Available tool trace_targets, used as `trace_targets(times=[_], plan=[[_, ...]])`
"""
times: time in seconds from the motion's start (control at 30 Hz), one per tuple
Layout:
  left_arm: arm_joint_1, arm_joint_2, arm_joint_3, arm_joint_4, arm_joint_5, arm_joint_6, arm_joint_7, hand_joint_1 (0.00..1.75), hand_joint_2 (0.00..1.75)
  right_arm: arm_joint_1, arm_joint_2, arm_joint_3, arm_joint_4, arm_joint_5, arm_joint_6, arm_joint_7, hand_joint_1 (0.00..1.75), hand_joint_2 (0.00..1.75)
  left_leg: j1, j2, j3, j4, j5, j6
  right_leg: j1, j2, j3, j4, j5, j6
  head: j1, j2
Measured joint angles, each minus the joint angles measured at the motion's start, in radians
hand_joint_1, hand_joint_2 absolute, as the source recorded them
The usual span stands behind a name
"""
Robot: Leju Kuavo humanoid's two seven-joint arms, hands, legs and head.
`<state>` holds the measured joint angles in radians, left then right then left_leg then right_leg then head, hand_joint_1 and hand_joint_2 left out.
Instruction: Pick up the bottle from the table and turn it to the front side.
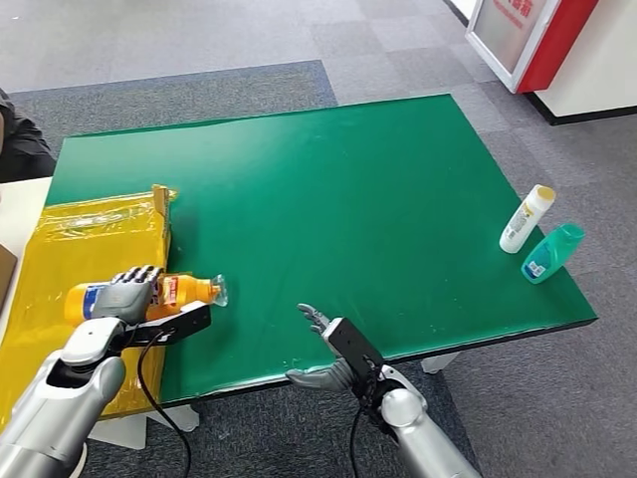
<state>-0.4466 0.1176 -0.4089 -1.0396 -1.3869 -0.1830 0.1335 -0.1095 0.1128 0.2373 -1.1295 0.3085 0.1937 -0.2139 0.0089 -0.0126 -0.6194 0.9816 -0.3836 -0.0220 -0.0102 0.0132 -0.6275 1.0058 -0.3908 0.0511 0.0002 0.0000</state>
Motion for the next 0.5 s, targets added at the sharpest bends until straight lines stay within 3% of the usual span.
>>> trace_targets(times=[0.3, 0.4, 0.5], plan=[[0.014, -0.069, 0.107, 0.019, -0.029, -0.016, 0.004, 0.0, 1.75, 0.002, 0.011, -0.001, 0.0, 0.014, 0.003, 0.011, 0.0, 1.75, 0.0, 0.0, 0.0, 0.0, 0.0, 0.0, 0.0, 0.0, 0.0, 0.0, 0.0, 0.0, 0.0, 0.0], [0.036, -0.083, 0.157, -0.008, 0.016, -0.009, -0.048, 0.0, 1.75, 0.012, 0.012, -0.009, -0.006, 0.016, 0.001, 0.012, 0.0, 1.75, 0.0, 0.0, 0.0, 0.0, 0.0, 0.0, 0.0, 0.0, 0.0, 0.0, 0.0, 0.0, 0.0, 0.0], [0.098, -0.097, 0.231, -0.09, 0.181, 0.017, -0.154, 0.0, 1.75, 0.035, 0.012, -0.026, -0.025, 0.013, 0.0, 0.007, 0.0, 1.75, 0.0, 0.0, 0.0, 0.0, -0.001, 0.0, 0.0, 0.0, 0.0, 0.0, -0.001, 0.0, 0.0, 0.0]])
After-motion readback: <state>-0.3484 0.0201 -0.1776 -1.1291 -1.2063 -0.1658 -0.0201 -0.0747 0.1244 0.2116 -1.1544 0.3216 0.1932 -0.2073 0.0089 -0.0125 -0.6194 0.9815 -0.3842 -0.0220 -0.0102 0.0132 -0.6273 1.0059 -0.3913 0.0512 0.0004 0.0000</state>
